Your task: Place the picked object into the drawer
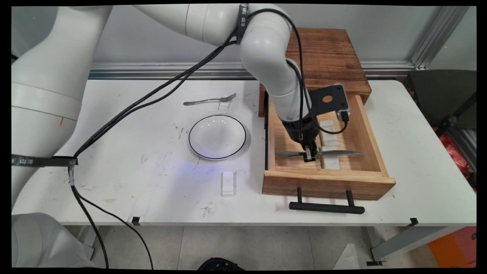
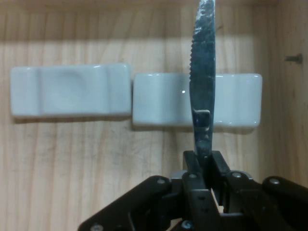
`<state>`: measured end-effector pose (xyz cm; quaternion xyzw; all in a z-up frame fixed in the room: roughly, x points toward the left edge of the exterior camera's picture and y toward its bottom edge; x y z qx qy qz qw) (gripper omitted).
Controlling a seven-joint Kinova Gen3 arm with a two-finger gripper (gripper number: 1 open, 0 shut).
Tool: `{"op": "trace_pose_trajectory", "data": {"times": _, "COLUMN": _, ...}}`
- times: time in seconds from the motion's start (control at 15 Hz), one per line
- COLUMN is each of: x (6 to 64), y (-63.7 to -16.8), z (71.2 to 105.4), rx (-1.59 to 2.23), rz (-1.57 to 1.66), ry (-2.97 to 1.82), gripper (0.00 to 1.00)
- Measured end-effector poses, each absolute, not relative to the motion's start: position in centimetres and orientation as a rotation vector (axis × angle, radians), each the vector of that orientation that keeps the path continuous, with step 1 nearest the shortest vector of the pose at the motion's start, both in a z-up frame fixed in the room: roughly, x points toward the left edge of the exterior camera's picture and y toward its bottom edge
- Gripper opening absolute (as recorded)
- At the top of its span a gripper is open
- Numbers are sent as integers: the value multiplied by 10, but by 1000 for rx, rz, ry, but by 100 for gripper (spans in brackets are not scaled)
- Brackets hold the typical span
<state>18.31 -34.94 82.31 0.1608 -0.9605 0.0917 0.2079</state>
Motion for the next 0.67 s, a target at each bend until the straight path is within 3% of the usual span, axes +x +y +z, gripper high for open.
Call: {"op": "trace_pose_trajectory", "data": {"times": 0.67, "x": 180, "y": -351, "z": 806, "rx": 461, "rz": 250, "ry": -2657, "gripper": 0}}
